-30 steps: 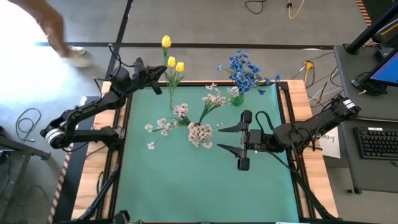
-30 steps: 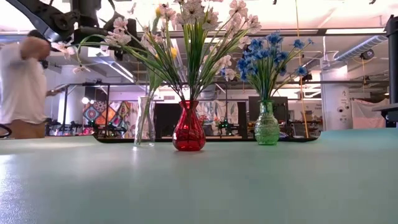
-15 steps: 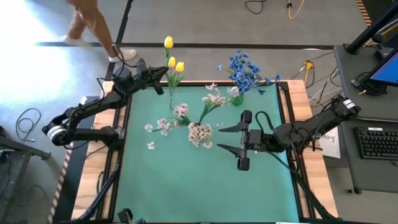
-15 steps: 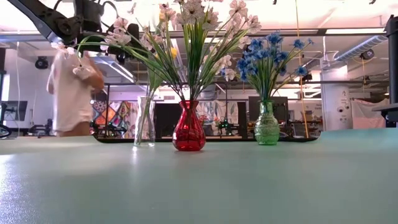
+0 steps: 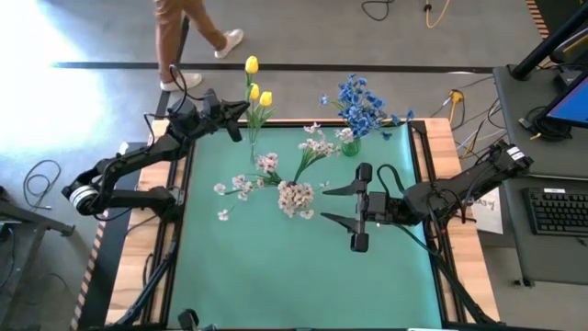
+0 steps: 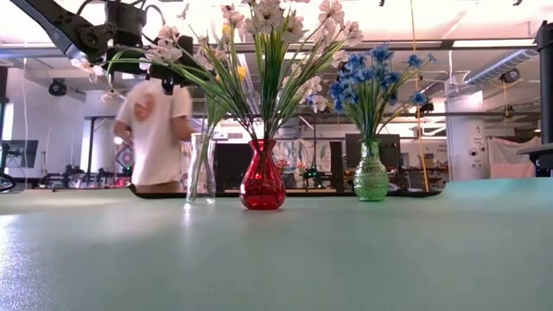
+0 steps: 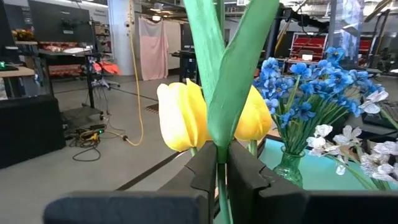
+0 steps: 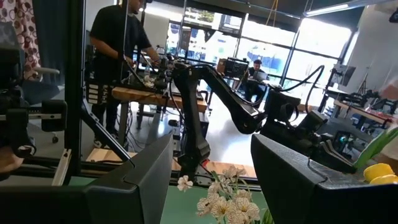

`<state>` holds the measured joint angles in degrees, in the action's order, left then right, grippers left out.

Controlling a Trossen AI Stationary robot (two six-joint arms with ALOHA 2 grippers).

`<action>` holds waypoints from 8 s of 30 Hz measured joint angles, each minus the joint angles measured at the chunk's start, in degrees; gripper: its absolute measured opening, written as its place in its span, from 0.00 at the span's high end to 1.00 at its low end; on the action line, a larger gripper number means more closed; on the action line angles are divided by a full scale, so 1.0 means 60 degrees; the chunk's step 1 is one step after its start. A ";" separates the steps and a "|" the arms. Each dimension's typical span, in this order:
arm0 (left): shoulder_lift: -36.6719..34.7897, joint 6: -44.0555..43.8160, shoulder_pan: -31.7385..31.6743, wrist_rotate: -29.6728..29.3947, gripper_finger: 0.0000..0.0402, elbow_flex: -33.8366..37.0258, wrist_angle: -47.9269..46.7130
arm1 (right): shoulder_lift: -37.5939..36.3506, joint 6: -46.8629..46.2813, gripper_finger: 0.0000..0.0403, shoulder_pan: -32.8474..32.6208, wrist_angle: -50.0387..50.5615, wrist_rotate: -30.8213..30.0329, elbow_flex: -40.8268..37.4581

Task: Sort flowers into vase by color
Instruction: Put the yellow tulip into the transparent vase, then return to Home Position

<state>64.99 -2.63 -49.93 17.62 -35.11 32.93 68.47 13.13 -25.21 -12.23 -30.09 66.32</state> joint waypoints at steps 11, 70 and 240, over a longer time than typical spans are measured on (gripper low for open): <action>-0.0044 -0.0410 0.0036 0.0576 0.77 0.0000 -0.0157 | 0.0000 -0.0133 0.48 0.0004 0.0003 0.0001 0.0000; -0.5286 0.0353 1.3470 -0.3833 0.63 0.0831 -0.4166 | -0.4353 -0.1601 0.48 -0.0026 0.1519 0.0085 -0.3999; -0.9034 -0.1903 1.4466 -1.0338 1.00 0.5679 -0.4643 | -0.9883 -0.2690 0.48 0.4499 0.1719 0.3837 -1.0954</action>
<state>10.79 -14.04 36.86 -44.41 -1.04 5.07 9.17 -3.01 1.78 -1.91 -7.07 0.60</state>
